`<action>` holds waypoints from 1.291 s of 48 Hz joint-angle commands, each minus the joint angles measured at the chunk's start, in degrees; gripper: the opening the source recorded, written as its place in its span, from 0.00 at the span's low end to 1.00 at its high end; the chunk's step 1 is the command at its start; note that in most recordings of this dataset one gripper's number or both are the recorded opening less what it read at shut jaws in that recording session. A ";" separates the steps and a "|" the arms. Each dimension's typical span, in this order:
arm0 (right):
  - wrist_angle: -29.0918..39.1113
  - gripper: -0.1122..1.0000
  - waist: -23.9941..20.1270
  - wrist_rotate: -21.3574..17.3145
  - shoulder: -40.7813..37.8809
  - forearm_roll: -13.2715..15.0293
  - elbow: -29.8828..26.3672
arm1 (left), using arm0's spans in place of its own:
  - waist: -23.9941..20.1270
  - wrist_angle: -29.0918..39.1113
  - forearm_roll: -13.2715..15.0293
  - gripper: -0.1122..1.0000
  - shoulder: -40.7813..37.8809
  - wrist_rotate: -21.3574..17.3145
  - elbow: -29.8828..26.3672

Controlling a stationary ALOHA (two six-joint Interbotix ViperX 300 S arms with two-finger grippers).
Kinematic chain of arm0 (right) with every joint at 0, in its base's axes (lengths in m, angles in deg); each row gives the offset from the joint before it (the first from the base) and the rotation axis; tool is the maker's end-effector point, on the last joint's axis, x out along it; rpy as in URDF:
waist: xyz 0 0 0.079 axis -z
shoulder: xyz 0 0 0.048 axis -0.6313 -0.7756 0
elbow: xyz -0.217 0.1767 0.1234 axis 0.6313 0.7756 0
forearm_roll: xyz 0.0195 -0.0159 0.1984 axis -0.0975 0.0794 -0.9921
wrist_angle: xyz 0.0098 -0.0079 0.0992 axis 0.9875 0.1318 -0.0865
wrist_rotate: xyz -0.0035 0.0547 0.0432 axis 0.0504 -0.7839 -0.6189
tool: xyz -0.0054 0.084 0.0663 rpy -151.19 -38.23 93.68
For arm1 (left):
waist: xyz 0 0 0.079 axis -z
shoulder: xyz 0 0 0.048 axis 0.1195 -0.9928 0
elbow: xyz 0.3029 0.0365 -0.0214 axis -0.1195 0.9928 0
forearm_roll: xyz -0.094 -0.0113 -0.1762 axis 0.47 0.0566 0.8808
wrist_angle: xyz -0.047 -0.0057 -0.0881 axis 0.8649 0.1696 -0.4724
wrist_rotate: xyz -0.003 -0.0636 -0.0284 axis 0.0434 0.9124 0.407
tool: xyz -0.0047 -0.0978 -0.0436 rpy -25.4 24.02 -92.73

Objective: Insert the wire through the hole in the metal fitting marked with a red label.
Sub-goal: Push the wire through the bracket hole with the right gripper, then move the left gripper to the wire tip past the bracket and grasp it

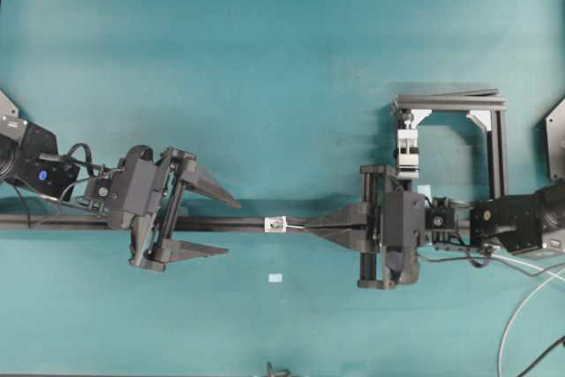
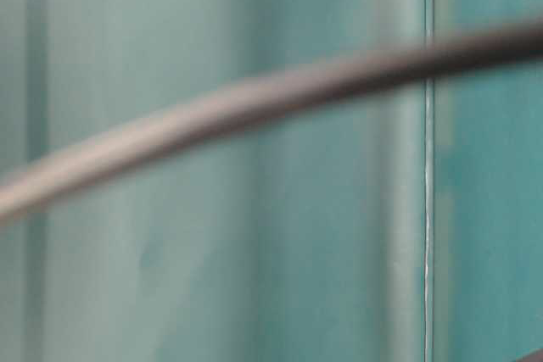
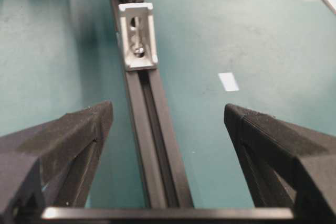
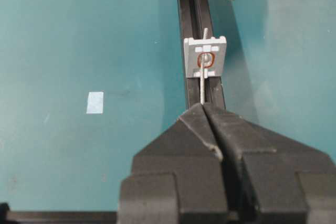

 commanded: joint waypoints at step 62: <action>-0.53 0.09 1.93 1.76 -0.53 0.26 -3.08 | -2.90 8.96 1.14 0.62 0.44 1.49 -7.82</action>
